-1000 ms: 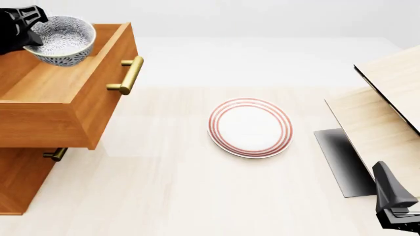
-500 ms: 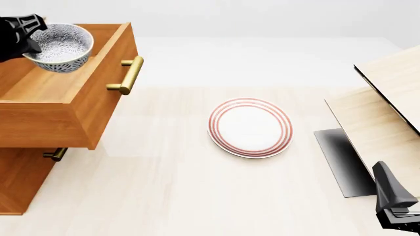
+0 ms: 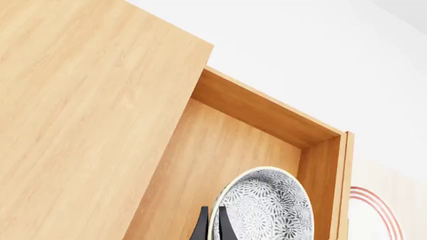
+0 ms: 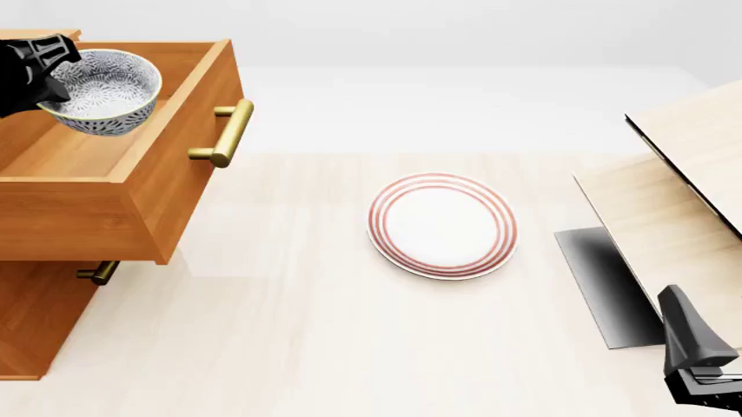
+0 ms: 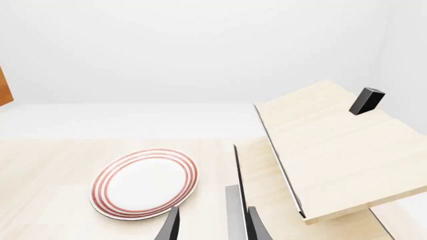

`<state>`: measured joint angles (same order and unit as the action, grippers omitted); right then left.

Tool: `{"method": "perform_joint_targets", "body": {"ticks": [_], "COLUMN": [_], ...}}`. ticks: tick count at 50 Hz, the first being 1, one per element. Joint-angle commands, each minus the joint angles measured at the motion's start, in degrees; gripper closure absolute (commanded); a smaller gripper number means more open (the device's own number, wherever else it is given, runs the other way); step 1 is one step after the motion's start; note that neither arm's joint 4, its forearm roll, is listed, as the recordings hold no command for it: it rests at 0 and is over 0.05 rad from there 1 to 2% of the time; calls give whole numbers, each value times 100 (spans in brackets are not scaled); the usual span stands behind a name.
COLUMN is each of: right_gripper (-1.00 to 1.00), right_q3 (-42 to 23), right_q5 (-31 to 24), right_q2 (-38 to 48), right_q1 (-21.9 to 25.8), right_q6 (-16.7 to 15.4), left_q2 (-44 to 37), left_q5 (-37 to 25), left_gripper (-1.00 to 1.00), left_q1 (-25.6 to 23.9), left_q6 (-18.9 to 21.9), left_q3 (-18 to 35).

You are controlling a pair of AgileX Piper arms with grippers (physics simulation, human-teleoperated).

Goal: Open the top drawer of the cabinet and put the bowl in it.

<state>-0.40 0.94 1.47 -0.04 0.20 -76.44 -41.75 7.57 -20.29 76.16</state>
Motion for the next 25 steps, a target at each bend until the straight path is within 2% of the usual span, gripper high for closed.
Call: {"method": "perform_joint_targets", "body": {"ticks": [1,25], "right_gripper": [-100,-100], "right_q3": [8,8], "right_q5": [-22,-22], "right_q2": [-32,-32], "right_q1": [1,1], "right_q6": [-4,-4], "left_q2": [-12,-151], "left_q5": [104,358], "left_gripper": [100,100], "left_q1": [18,14], "left_q6": [-6,-135], "left_q3": [-81,-297]}}
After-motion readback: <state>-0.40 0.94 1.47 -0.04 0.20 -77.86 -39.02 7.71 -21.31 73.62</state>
